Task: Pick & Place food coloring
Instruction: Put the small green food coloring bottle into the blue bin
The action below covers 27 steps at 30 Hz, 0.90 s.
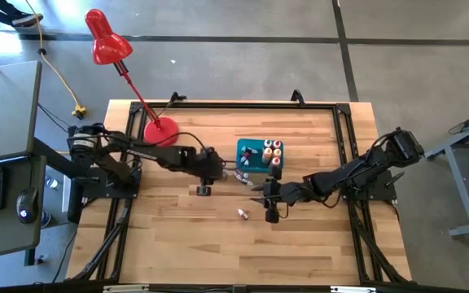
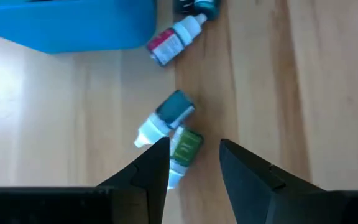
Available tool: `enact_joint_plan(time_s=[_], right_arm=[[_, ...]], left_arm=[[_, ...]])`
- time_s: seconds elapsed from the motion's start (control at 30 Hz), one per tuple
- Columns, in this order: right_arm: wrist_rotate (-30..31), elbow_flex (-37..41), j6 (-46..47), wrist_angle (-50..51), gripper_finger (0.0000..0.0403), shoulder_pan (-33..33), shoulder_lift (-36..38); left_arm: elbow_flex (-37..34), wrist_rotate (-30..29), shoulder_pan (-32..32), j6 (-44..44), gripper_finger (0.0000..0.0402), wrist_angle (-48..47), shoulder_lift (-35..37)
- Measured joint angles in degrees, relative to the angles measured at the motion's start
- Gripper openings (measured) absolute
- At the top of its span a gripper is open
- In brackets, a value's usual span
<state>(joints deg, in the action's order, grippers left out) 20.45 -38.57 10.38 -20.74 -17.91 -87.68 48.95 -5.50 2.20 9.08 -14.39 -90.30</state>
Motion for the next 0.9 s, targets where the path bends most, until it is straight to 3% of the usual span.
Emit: enact_joint_plan(time_s=[0.3, 0.5, 0.9], right_arm=[[0.2, 0.0, -0.1, 0.3, 0.0139, 0.0, 0.0], [0.0, 0.0, -0.2, 0.4, 0.0139, 0.0, 0.0], [0.2, 0.0, -0.2, 1.2, 0.0139, 0.0, 0.0]], left_arm=[[0.1, 6.3, 5.6, 2.5, 0.0135, -0.7, -2.0], [-0.1, 6.6, 6.4, 1.3, 0.0135, -2.2, -5.1], [0.1, 7.9, 6.4, -0.2, 0.0135, 4.5, -8.7]])
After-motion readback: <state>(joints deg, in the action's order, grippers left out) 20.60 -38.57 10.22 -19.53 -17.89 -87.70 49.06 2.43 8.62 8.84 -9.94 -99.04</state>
